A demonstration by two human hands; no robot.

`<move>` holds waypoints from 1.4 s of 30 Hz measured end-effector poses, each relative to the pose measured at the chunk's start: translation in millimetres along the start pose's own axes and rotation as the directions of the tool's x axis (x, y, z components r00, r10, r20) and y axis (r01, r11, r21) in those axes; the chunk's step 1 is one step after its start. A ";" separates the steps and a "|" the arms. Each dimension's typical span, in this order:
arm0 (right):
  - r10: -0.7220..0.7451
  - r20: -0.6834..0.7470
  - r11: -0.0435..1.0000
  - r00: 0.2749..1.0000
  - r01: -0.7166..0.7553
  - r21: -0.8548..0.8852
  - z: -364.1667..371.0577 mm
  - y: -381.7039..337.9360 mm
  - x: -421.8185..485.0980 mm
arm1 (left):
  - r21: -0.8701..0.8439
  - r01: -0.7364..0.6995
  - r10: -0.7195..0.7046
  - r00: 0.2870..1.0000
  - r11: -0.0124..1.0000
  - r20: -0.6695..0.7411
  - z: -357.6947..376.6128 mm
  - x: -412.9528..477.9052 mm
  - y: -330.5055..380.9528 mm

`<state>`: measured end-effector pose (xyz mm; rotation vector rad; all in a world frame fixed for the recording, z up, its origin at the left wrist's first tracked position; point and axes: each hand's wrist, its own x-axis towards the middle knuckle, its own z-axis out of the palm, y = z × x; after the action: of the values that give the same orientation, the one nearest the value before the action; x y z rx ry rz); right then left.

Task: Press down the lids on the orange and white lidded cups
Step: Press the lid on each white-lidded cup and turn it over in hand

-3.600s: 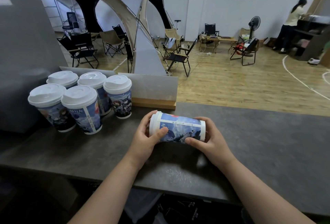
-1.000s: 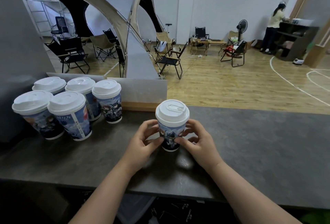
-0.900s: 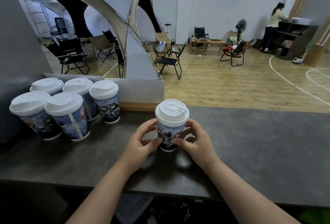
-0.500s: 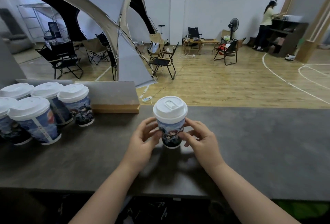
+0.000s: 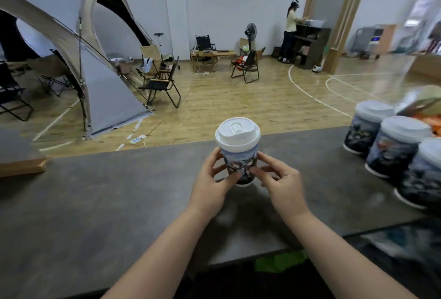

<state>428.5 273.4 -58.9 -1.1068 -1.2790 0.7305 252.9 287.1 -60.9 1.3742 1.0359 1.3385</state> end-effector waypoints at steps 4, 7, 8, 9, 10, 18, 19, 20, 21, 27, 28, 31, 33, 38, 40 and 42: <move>0.019 -0.095 1.000 0.995 -0.020 -0.009 -69.9 19.0 24.5 | -0.081 0.001 0.001 1.000 0.997 0.027 86.5 26.5 -8.1; 0.032 -0.140 0.999 0.990 -0.035 -0.018 -110.3 33.6 43.7 | -0.063 -0.023 0.028 0.996 0.998 0.085 142.2 45.2 -14.8; 0.052 -0.154 0.999 0.987 -0.053 -0.002 -122.0 38.9 50.2 | -0.046 -0.035 0.039 0.994 0.998 0.099 158.2 51.5 -16.9; 0.071 -0.170 0.997 0.983 -0.071 0.004 -133.0 44.4 56.5 | -0.025 -0.045 0.047 0.992 0.999 0.113 172.7 58.0 -19.1; 0.086 -0.190 0.996 0.978 -0.088 0.000 -142.8 49.5 62.1 | -0.005 -0.048 0.049 0.991 0.999 0.128 185.4 64.4 -21.2; 0.075 -0.333 0.976 0.940 -0.138 -0.169 -176.6 68.2 93.5 | -0.056 0.015 -0.005 0.985 0.998 0.171 254.7 103.7 -38.8; 0.067 -0.333 0.968 0.940 -0.143 -0.208 -177.8 70.3 96.2 | -0.068 0.015 -0.003 0.984 0.998 0.177 259.5 104.5 -41.1; 0.064 -0.330 0.957 0.942 -0.152 -0.247 -178.6 72.9 98.0 | -0.071 0.007 0.006 0.983 0.997 0.183 262.5 104.8 -43.2; 0.072 -0.326 0.946 0.943 -0.168 -0.278 -178.8 75.1 98.7 | -0.066 -0.005 0.017 0.982 0.998 0.187 263.8 105.3 -44.8; 0.117 -0.321 0.900 0.940 -0.237 -0.366 -177.5 79.1 98.7 | 0.004 -0.062 0.059 0.968 0.998 0.243 262.0 106.0 -48.5; 0.127 -0.318 0.891 0.940 -0.249 -0.381 -177.5 78.7 99.1 | 0.025 -0.074 0.065 0.966 0.997 0.251 262.0 105.6 -49.0; 0.158 -0.301 0.864 0.940 -0.279 -0.419 -176.6 77.3 99.6 | 0.072 -0.088 0.068 0.968 0.994 0.242 262.4 106.6 -51.0; 0.170 -0.286 0.850 0.943 -0.287 -0.442 -176.1 76.1 99.3 | 0.087 -0.083 0.062 0.972 0.993 0.227 262.1 106.6 -52.0; 0.192 -0.255 0.794 0.948 -0.303 -0.528 -174.5 73.7 98.8 | 0.110 -0.065 0.043 0.981 0.992 0.189 260.5 107.9 -55.7; 0.203 -0.254 0.780 0.946 -0.313 -0.543 -173.0 71.6 99.0 | 0.117 -0.057 0.036 0.983 0.991 0.181 260.1 109.0 -55.6; 0.192 -0.292 0.793 0.937 -0.323 -0.517 -172.1 69.3 97.0 | 0.123 -0.061 0.040 0.985 0.991 0.168 259.7 108.0 -55.1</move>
<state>624.1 346.0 -75.8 -1.8243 -1.1826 0.4075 519.6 389.2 -85.7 1.5882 0.9937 1.1894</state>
